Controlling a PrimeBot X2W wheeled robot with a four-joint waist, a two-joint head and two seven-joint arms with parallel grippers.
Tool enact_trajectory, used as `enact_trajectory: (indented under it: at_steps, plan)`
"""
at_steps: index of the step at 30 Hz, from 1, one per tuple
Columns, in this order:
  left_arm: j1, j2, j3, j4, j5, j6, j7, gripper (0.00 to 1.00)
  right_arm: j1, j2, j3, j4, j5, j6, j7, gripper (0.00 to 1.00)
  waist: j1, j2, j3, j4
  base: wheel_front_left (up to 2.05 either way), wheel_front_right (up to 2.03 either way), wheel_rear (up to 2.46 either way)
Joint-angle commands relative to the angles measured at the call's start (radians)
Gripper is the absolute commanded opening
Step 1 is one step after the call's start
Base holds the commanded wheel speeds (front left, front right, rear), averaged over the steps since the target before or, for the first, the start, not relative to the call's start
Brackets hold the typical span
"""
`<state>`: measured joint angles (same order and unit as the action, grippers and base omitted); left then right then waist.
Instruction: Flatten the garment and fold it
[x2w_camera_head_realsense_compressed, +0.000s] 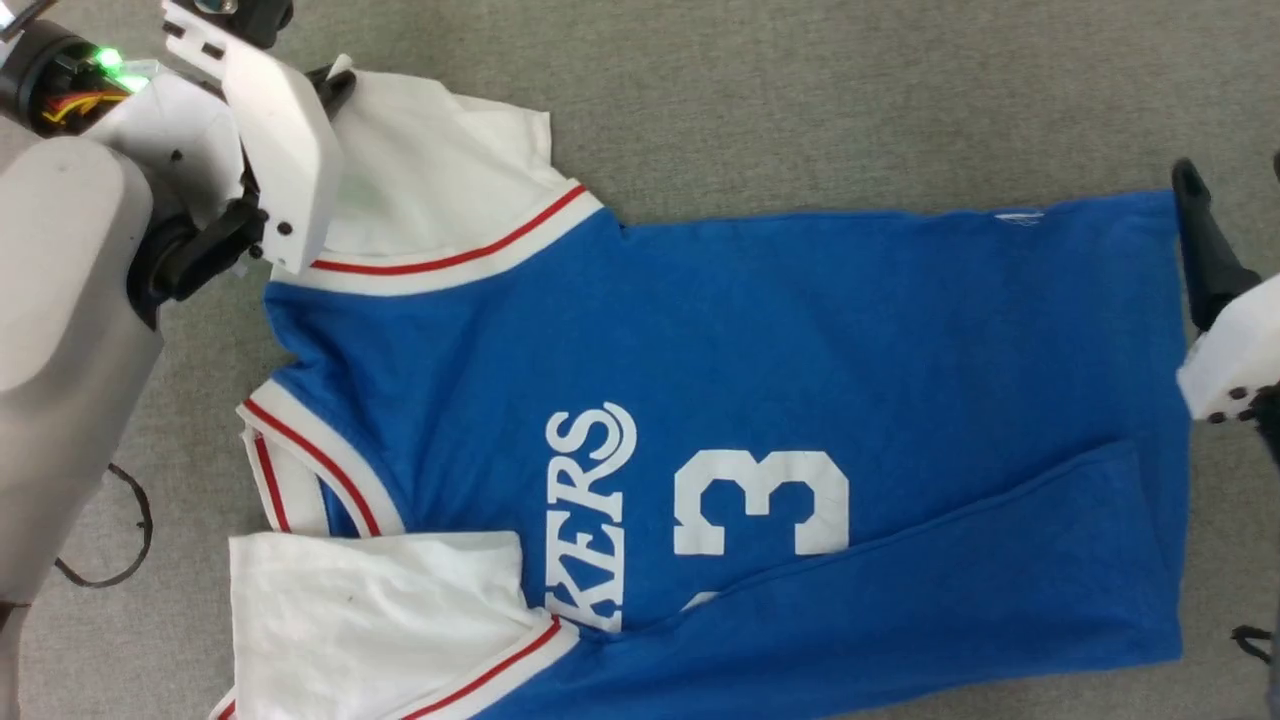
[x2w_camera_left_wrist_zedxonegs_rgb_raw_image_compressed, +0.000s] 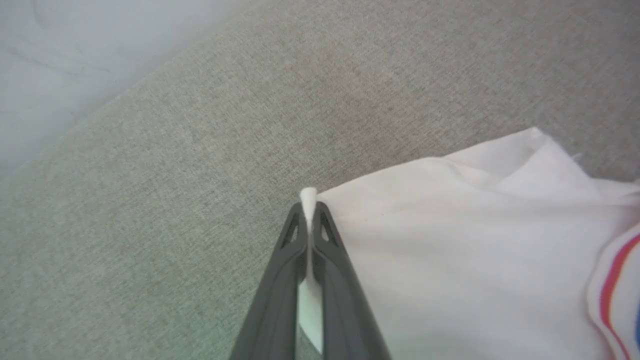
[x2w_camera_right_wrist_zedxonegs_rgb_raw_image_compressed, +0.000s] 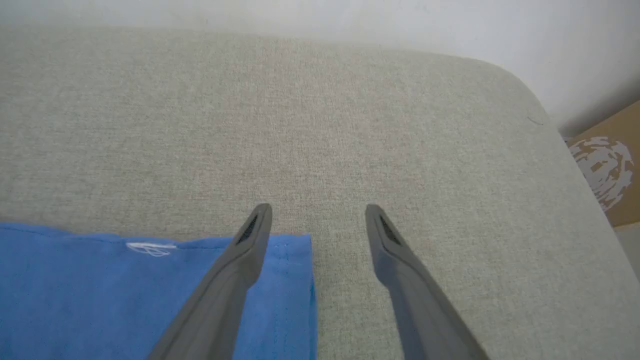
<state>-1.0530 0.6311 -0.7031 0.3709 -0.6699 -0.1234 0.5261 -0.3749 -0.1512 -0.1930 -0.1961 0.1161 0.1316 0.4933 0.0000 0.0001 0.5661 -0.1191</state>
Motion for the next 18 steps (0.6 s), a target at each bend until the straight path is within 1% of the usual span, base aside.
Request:
enact_trajectory:
  at_steps: [1,4,7,16,17,18]
  plan:
    - [0.008,-0.006,-0.006,-0.002,0.006,0.001,-0.006,0.0,-0.017,-0.011,-0.011,0.017,0.009,-0.001,0.053,1.0,0.0,-0.0001,0.007,0.009,0.0,0.0,0.0]
    - [0.006,-0.012,-0.009,-0.001,0.004,0.001,-0.008,0.0,-0.015,-0.036,-0.005,0.039,0.03,-0.001,0.136,1.0,0.0,-0.0001,0.011,0.017,0.0,0.0,0.0]
    - [0.005,-0.015,-0.012,0.003,0.002,0.001,-0.008,0.0,-0.007,-0.057,0.009,0.052,0.058,-0.001,0.179,1.0,0.0,-0.0001,0.012,0.021,0.0,0.0,0.0]
    - [-0.003,-0.008,-0.021,-0.002,0.0,0.0,-0.009,0.0,-0.03,-0.077,0.027,0.121,0.09,-0.001,0.167,1.0,0.0,-0.0001,0.019,0.027,0.0,0.0,0.0]
    - [-0.004,-0.007,-0.022,-0.003,0.0,0.0,-0.011,0.0,-0.034,-0.077,0.028,0.131,0.092,-0.001,0.165,0.82,0.0,-0.0001,0.02,0.028,0.0,0.0,0.0]
    - [-0.005,-0.006,-0.022,-0.004,0.0,-0.001,-0.014,0.0,-0.039,-0.077,0.029,0.142,0.094,-0.001,0.163,0.49,0.0,-0.0001,0.021,0.028,0.0,0.0,0.0]
